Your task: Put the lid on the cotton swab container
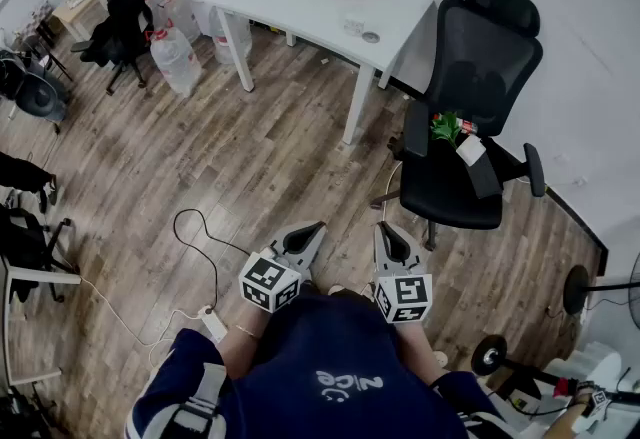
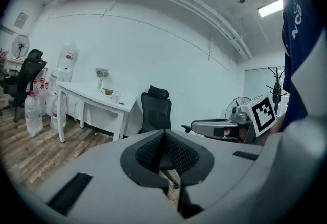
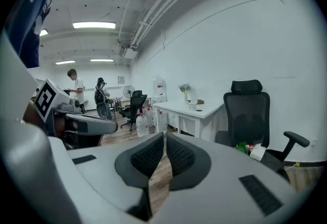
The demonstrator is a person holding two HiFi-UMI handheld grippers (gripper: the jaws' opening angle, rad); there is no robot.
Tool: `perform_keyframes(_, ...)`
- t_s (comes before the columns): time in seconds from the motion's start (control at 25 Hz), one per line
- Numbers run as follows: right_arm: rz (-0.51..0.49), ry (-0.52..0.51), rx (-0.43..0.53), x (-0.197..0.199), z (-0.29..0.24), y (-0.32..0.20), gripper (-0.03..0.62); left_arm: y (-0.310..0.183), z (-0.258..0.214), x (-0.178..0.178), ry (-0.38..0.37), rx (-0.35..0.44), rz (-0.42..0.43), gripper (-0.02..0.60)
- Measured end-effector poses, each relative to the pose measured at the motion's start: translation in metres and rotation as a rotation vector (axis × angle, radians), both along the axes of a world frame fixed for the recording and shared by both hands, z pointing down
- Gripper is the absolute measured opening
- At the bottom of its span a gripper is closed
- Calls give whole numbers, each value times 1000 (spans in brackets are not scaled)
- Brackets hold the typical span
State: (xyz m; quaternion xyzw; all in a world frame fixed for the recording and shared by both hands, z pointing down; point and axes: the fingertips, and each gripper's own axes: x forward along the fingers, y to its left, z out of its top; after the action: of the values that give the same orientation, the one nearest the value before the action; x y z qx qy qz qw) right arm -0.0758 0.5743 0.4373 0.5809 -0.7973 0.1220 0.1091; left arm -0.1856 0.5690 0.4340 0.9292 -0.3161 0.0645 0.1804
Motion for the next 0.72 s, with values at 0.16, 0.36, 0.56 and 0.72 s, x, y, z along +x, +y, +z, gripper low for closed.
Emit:
perform_keyframes(0.16,16,13,-3,-7,6,-5,55,-7,0,-2,-9,25,35,20)
perform_keyframes(0.36,58,1,4,-9,9,-22,56,-23,3,-10,-32,53,69,20)
perform_keyframes(0.56,134,-24,5,-10,19,-34,57,-45,13,-35,-46,46,76,20)
perform_keyframes(0.72,180,-47,-29,-14,31,-40,57,-62,24,-45,-72,17,61,21)
